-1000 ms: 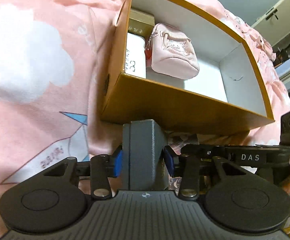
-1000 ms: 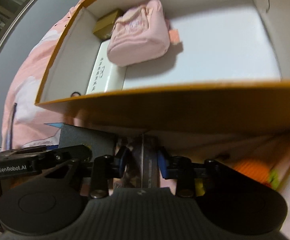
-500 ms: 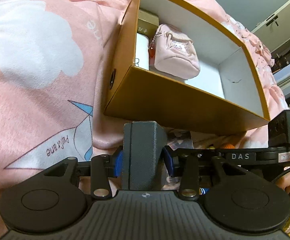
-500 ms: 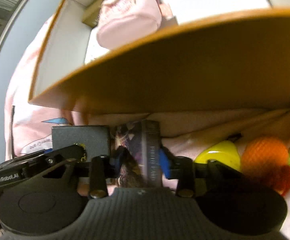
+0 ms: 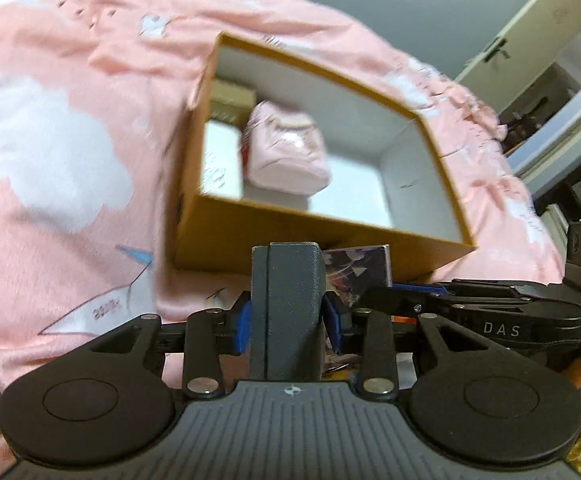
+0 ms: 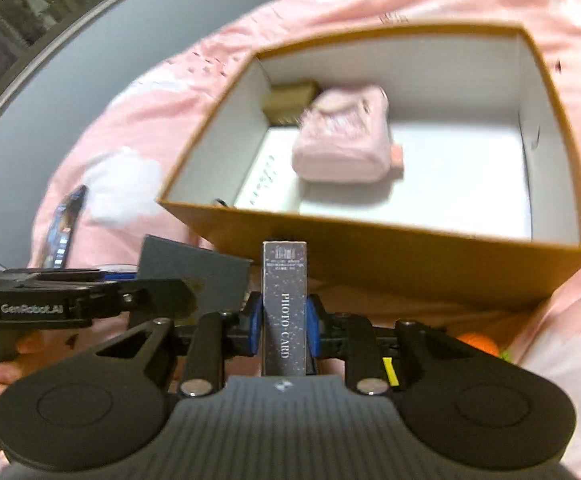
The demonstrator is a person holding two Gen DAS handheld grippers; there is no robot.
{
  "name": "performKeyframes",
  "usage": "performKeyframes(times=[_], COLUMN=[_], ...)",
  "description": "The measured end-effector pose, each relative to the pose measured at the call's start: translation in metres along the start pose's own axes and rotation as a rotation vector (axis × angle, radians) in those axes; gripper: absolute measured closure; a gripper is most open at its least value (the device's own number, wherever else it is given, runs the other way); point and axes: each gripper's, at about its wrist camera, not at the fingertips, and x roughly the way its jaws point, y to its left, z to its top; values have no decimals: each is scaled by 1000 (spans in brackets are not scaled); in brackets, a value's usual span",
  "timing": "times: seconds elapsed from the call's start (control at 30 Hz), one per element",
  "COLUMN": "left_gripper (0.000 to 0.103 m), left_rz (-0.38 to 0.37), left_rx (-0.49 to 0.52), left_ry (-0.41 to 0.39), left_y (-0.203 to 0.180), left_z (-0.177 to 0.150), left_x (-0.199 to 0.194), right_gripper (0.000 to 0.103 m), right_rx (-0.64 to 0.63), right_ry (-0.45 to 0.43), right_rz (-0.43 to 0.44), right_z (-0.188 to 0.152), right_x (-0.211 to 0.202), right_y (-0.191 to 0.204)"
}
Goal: Organize objects
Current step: 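Carry the black notebook into the box with the left tool while the right tool carries the photo card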
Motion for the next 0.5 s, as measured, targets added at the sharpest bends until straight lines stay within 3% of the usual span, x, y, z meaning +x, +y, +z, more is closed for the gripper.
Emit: performKeyframes(times=[0.2,0.5], left_gripper=[62,62], left_rz=[-44,-104], left_rx=[40,53], left_ry=[-66,-193], left_y=[-19,-40], left_z=[13,63], left_x=[-17,-22], right_gripper=[79,79], right_rx=[-58,-46], right_ry=[-107,-243], right_rz=[-19,-41], right_z=[9,59], right_x=[-47,-78], right_y=[5,3])
